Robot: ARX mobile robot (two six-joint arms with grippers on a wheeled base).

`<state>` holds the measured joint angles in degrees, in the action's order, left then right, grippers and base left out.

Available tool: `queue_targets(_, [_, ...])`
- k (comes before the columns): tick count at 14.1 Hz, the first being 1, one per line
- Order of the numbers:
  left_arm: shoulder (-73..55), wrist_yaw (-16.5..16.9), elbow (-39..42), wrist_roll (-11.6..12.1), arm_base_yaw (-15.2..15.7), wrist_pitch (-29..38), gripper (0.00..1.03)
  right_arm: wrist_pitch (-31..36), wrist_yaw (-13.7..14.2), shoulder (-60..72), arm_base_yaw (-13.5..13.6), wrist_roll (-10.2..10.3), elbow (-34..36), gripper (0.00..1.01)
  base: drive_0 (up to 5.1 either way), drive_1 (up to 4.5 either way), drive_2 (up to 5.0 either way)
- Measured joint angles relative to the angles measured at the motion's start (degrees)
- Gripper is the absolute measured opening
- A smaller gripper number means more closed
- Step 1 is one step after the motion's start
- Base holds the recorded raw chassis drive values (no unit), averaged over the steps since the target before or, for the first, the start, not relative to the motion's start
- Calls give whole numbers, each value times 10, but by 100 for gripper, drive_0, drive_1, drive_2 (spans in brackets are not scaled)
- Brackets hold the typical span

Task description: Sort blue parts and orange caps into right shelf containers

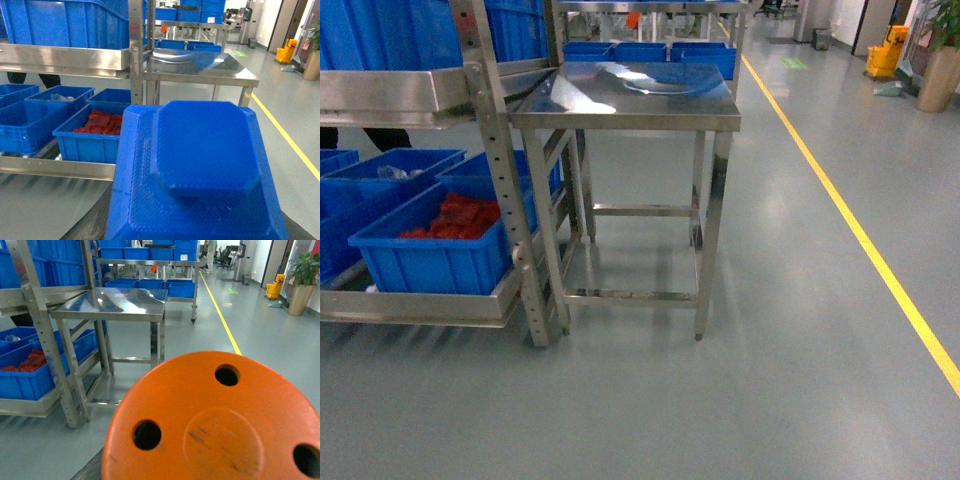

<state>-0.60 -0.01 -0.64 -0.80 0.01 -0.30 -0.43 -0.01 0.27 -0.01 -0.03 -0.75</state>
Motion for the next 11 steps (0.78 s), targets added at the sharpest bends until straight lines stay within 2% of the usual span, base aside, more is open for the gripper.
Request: queue_targets(11, [0,0,0,0,0,1,42,3,0,0,0,0,0,44,2,426,-422])
